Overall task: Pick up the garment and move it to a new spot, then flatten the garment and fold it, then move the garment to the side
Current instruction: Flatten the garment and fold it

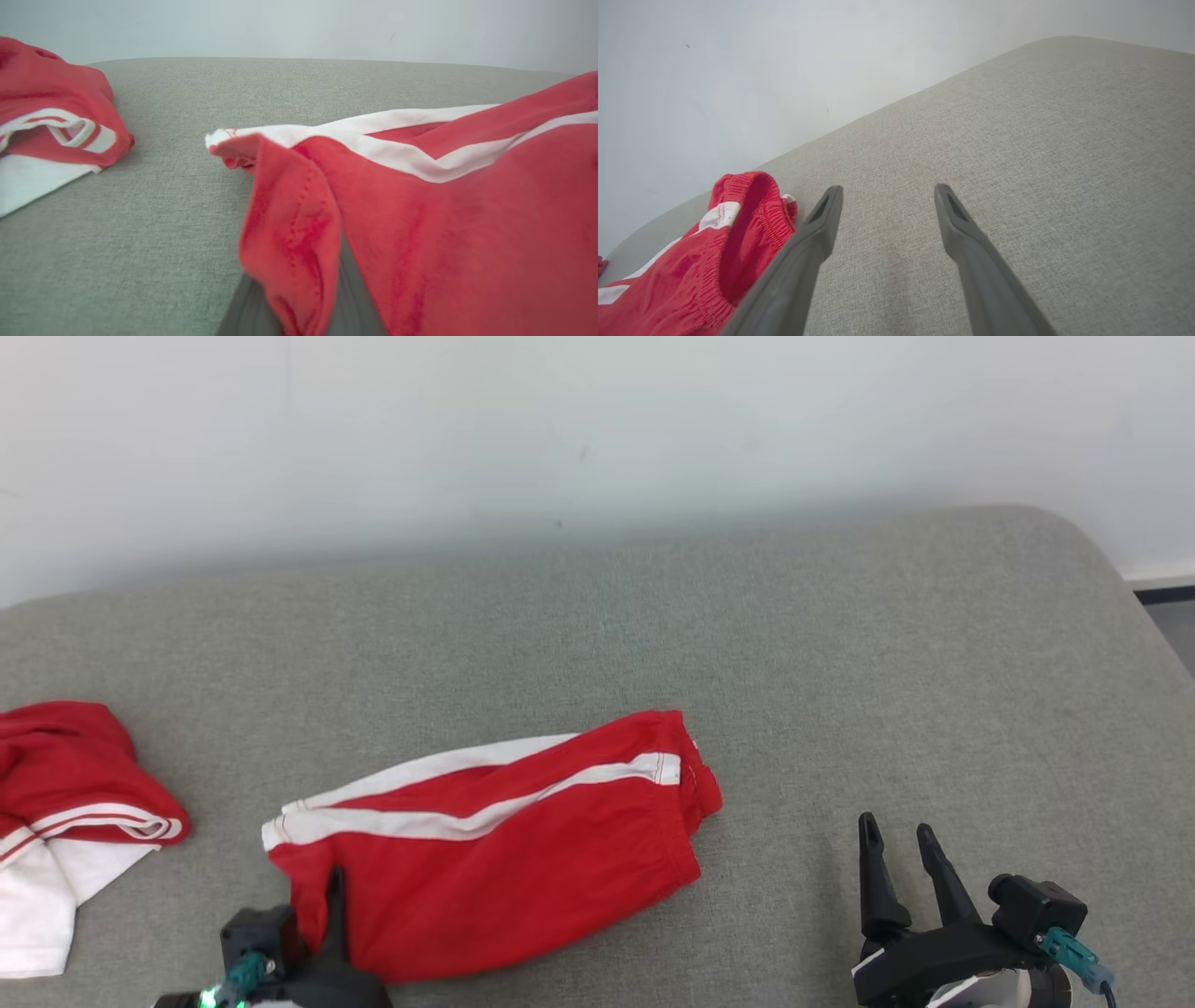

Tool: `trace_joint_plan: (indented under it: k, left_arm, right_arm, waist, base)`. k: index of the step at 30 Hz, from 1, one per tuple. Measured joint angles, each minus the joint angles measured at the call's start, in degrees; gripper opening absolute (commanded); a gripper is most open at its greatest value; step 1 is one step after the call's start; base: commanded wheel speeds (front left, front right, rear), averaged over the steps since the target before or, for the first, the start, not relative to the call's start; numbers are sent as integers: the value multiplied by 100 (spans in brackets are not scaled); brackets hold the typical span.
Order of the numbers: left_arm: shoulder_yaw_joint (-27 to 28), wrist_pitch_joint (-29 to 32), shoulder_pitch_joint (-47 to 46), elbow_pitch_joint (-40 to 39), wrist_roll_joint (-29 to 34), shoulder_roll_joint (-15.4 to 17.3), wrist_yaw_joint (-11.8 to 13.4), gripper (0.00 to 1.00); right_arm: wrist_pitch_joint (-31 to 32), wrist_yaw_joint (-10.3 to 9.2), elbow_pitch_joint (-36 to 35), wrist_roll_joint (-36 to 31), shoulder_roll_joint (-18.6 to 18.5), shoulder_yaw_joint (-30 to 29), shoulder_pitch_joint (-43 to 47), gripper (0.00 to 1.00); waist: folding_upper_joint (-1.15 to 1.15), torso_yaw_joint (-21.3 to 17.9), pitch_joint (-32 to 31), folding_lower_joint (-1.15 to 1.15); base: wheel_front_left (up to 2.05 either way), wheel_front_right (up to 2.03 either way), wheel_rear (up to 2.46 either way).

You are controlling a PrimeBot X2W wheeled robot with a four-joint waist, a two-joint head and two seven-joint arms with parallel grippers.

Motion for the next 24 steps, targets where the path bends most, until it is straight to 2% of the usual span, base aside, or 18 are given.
trace_joint_plan:
  k: [1,2,12,24]
  left_arm:
    - [8,0,69,-46,25,-3,43,78]
    - [24,0,133,-85,51,-10,96,100]
    - [224,0,820,-1098,392,3,394,100]
    - [174,0,1218,-1726,514,-32,437,100]
  right_arm:
    - [0,0,8,0,1,8,8,100]
    - [1,0,11,0,3,13,12,100]
    - [0,0,-3,-2,8,110,30,100]
    - [0,0,-18,0,10,348,-60,100]
  waist:
    - [0,9,-34,0]
    - [0,14,-61,0]
    - [0,106,-68,0]
    - [0,335,80,0]
  base:
    - [0,0,0]
    - [0,0,0]
    - [0,0,0]
    - [0,0,0]
